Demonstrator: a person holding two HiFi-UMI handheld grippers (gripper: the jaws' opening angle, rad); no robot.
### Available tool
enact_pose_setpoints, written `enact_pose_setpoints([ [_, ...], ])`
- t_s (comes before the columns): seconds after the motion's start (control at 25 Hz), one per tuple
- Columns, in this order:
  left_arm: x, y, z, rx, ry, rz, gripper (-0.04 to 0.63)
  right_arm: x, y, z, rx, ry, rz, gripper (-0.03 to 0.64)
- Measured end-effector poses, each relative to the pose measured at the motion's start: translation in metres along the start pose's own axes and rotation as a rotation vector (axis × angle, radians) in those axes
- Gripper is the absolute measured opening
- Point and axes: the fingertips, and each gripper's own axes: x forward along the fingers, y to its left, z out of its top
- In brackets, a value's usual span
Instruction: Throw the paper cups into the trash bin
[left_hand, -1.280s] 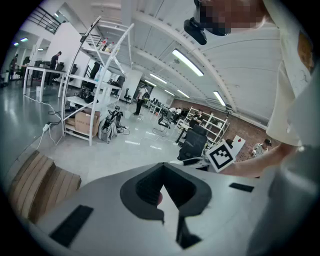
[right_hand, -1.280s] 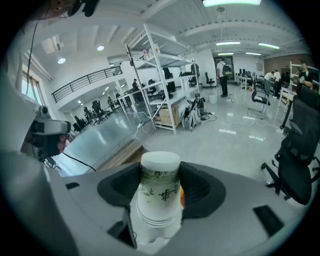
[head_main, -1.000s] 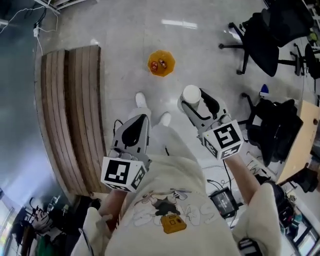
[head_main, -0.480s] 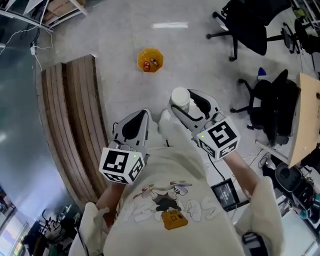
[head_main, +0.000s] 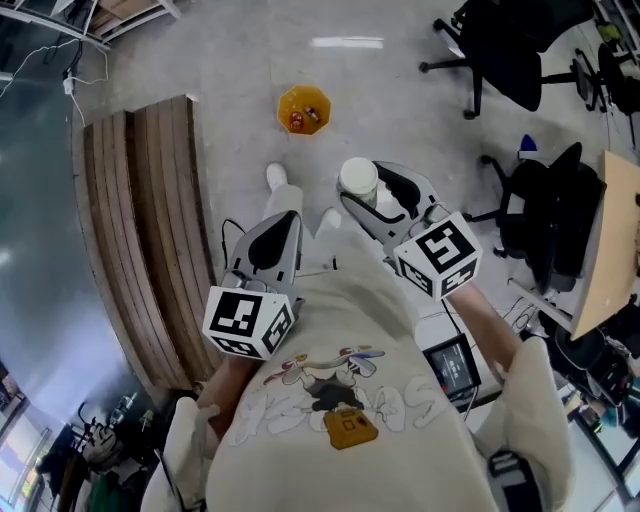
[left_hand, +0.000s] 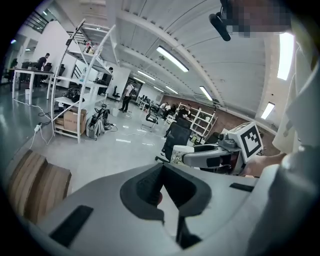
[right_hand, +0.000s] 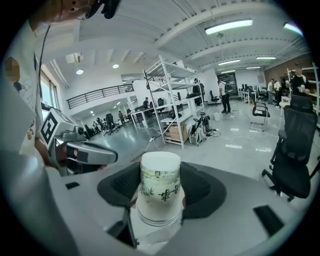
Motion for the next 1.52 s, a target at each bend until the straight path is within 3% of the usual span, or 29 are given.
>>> enact_pose_setpoints([
  [0.32,0.041,0.092,0.059,-0.041,-0.042,0.022,0.006,0.084,-0.041,0.043,-0.016,0.050,-0.008,0.258],
  [0.52,0.071,0.160,0.088,-0.101,-0.024,0.020,0.006,0.141,-0.073,0.070,-0.018,0.123,-0.034,0.258],
  [0.76,0.112,0.191,0.110,-0.099,0.020,-0.014,0.006,0.188,-0.111,0.087,-0.012,0.142,-0.048,0.258],
  [1.16,0.198,0.238,0.083,-0.106,0.126,0.023,0.006,0.275,-0.171,0.041,-0.021,0.201,0.041,0.258],
  [1.52,0.272,0.274,0.015,-0.191,0.189,0.080,0.006,0.343,-0.201,-0.055,-0.062,0.308,0.112,0.258],
])
